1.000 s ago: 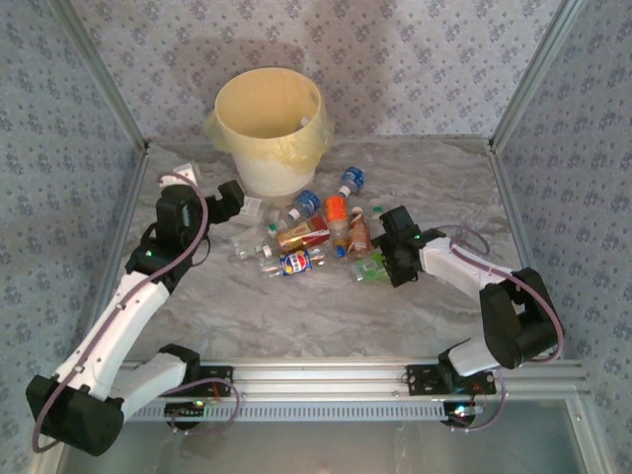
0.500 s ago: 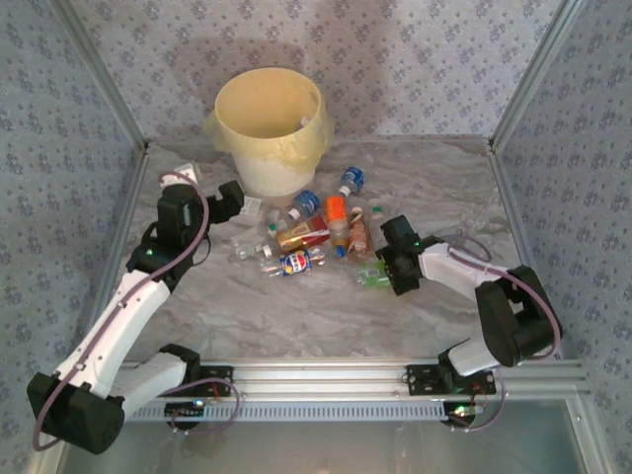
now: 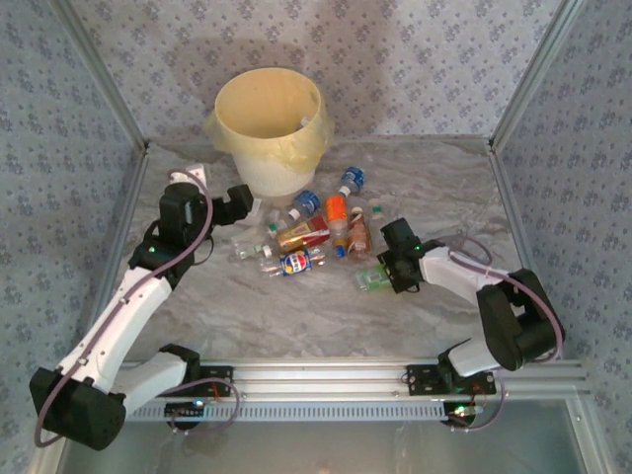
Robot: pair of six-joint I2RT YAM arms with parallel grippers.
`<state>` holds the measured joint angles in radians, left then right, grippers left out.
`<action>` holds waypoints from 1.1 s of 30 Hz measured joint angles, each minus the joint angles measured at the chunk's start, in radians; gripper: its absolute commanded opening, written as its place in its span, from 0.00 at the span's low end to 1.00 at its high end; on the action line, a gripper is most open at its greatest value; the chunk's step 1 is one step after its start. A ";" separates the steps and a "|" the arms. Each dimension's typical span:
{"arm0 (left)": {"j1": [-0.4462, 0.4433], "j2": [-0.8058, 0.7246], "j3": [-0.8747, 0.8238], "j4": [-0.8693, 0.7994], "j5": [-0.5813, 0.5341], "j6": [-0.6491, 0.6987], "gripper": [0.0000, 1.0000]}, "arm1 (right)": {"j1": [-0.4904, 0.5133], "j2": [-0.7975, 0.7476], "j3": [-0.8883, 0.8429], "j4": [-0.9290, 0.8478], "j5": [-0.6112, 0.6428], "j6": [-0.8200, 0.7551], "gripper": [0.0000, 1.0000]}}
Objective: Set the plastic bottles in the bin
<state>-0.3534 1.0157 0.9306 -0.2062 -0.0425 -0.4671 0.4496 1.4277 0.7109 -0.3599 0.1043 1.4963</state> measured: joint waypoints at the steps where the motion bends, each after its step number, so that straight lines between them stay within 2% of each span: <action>1: 0.000 0.005 0.000 0.008 0.024 0.005 0.98 | 0.002 -0.023 -0.011 0.027 0.013 -0.033 0.46; 3: -0.002 0.021 0.000 0.018 0.068 0.012 0.98 | 0.005 -0.078 -0.031 0.082 0.029 -0.101 0.42; 8: -0.036 0.084 0.014 0.023 0.166 0.036 0.98 | 0.046 -0.205 -0.027 0.167 0.080 -0.290 0.40; 20: -0.240 0.253 0.097 0.024 0.336 0.223 0.98 | 0.106 -0.266 0.049 0.341 0.130 -0.615 0.38; 27: -0.295 0.401 0.209 0.017 0.531 0.292 0.98 | 0.116 -0.287 0.091 0.429 0.110 -0.688 0.38; 33: -0.356 0.514 0.289 0.016 0.591 0.325 0.98 | 0.135 -0.287 0.095 0.480 0.050 -0.705 0.38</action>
<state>-0.7097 1.5295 1.2198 -0.1905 0.5488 -0.1425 0.5842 1.1404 0.8055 0.1196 0.1543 0.7910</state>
